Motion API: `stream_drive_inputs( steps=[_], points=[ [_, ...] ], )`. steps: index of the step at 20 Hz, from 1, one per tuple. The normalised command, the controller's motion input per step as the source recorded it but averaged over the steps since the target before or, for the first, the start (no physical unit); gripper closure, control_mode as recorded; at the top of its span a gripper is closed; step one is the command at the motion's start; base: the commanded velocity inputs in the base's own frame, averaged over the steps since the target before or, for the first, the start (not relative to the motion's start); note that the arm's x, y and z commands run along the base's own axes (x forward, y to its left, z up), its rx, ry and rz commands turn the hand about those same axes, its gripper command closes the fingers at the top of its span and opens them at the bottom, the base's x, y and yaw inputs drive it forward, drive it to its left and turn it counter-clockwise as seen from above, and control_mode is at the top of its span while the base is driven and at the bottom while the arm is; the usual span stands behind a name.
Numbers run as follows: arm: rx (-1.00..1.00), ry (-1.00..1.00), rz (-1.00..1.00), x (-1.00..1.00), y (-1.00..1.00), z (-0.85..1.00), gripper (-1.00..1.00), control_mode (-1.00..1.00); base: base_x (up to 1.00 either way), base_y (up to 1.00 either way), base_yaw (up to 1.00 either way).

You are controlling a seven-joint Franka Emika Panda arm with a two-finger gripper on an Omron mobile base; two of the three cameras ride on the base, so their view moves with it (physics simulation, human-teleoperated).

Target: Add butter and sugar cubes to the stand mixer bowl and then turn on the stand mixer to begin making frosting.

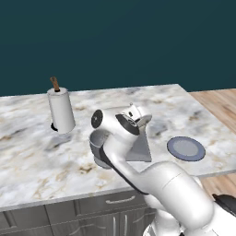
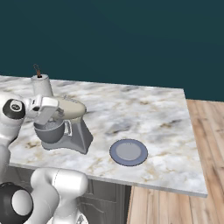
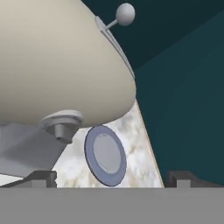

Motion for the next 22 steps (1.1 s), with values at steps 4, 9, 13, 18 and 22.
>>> stream_drive_inputs(
  steps=[4, 9, 13, 18, 22],
  points=[
    [-0.02, 0.09, 0.00, 0.27, 0.00, 0.00, -1.00, -1.00, 0.00, 0.00, 0.00],
    [-0.05, 0.08, 0.00, 0.14, 0.00, -0.05, -1.00, -1.00, 0.00, 0.00, 0.00],
    [-0.07, 0.08, 0.00, 0.09, 0.00, -0.13, -1.00, -1.00, 0.00, 0.00, 0.00],
    [-0.05, 0.05, 0.00, 0.15, 0.00, -0.10, -1.00, -1.00, 0.00, 0.00, 0.00],
    [0.00, 0.03, 0.00, 0.30, 0.00, -0.05, -1.00, -1.00, 0.00, 0.00, 0.00]
  ],
)
